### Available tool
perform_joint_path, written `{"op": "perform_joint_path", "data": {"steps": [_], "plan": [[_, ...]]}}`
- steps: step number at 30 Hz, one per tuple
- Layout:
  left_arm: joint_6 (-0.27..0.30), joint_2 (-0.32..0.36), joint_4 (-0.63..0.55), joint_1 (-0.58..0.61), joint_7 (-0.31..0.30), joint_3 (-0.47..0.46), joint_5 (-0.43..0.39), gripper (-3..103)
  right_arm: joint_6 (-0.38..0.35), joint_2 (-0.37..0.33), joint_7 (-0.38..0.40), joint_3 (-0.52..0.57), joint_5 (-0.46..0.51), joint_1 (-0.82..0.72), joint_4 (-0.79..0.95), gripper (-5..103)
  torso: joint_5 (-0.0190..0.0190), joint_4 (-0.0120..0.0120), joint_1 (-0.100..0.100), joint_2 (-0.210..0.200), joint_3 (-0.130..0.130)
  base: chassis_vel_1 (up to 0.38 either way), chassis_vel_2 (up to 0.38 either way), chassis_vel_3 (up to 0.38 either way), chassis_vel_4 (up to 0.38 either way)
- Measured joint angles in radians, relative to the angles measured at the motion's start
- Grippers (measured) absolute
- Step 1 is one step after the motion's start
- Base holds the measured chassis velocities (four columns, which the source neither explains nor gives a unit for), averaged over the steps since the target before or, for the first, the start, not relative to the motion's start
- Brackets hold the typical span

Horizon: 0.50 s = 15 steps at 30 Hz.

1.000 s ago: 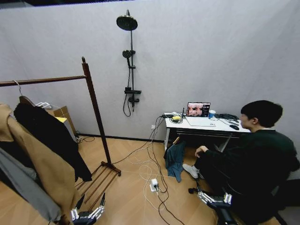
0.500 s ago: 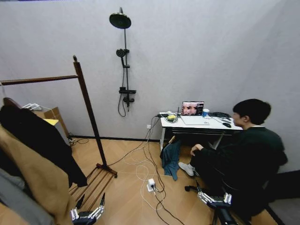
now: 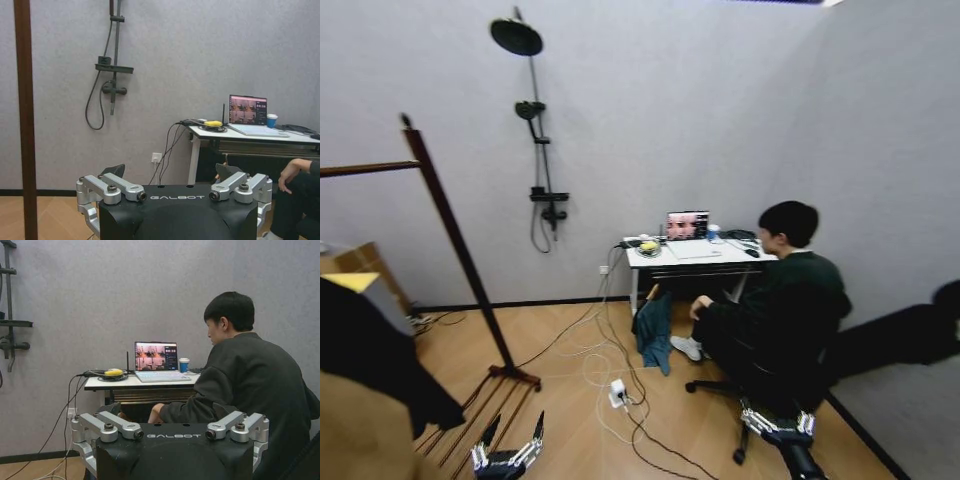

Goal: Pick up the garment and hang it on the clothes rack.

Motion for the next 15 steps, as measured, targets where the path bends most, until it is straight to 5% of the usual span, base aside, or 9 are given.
{"op": "perform_joint_path", "data": {"steps": [15], "plan": [[0.000, 0.000, 0.000, 0.000, 0.000, 0.000, 0.000, 100, 0.000, 0.000, 0.000, 0.000, 0.000, 0.000, 0.000, 100, -0.0001, 0.0011, 0.010, 0.021, 0.010, -0.002, -0.004, -0.003, -0.002]]}}
